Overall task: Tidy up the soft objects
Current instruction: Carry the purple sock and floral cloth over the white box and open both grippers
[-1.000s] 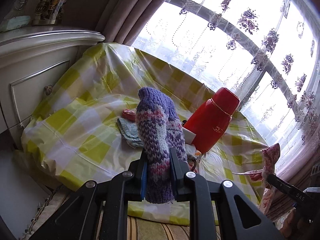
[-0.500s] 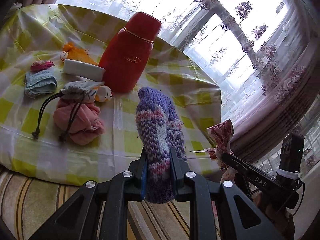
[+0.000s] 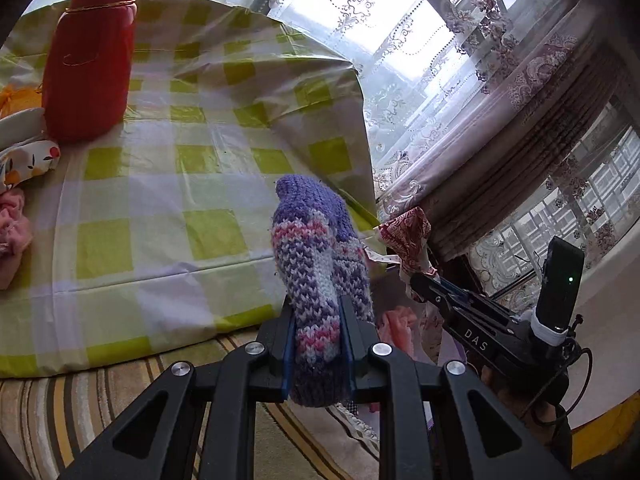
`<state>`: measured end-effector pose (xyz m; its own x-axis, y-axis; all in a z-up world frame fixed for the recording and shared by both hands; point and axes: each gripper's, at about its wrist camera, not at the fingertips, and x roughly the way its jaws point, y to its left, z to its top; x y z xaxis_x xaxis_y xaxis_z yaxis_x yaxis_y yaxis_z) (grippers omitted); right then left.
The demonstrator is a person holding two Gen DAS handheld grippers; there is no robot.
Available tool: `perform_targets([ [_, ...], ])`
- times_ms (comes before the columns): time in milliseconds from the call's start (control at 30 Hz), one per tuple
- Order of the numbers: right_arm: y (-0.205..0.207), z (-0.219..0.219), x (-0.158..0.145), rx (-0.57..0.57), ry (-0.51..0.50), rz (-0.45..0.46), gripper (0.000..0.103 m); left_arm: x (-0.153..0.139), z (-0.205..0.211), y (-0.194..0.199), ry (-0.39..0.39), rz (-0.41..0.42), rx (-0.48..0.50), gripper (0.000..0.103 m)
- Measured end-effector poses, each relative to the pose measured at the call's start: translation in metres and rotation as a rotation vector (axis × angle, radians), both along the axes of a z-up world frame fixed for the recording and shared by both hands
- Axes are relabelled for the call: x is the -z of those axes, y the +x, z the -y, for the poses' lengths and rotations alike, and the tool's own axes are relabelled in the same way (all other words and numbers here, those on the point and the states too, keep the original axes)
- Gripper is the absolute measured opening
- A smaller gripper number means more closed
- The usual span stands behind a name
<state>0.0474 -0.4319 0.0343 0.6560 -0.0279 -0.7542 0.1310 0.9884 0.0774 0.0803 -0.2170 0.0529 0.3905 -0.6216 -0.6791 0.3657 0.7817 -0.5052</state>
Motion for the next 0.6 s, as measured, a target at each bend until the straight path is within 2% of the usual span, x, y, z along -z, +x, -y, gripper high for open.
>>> perform_targets([
  [233, -0.006, 0.044, 0.021, 0.030, -0.018, -0.035, 0.023, 0.009, 0.056, -0.005, 0.047, -0.021, 0.134, 0.020],
  [433, -0.013, 0.074, 0.035, 0.064, -0.045, -0.066, 0.023, 0.010, 0.085, -0.013, 0.060, -0.021, 0.212, 0.021],
  [500, -0.017, 0.082, 0.040, 0.077, -0.041, -0.085, 0.024, 0.011, 0.092, -0.014, 0.048, -0.029, 0.243, 0.027],
  [567, -0.020, 0.089, 0.043, 0.095, -0.035, -0.107, 0.028, 0.013, 0.101, -0.014, 0.045, -0.044, 0.274, 0.043],
  [600, -0.021, 0.092, 0.045, 0.106, -0.036, -0.120, 0.031, 0.014, 0.104, -0.015, 0.055, -0.045, 0.284, 0.060],
])
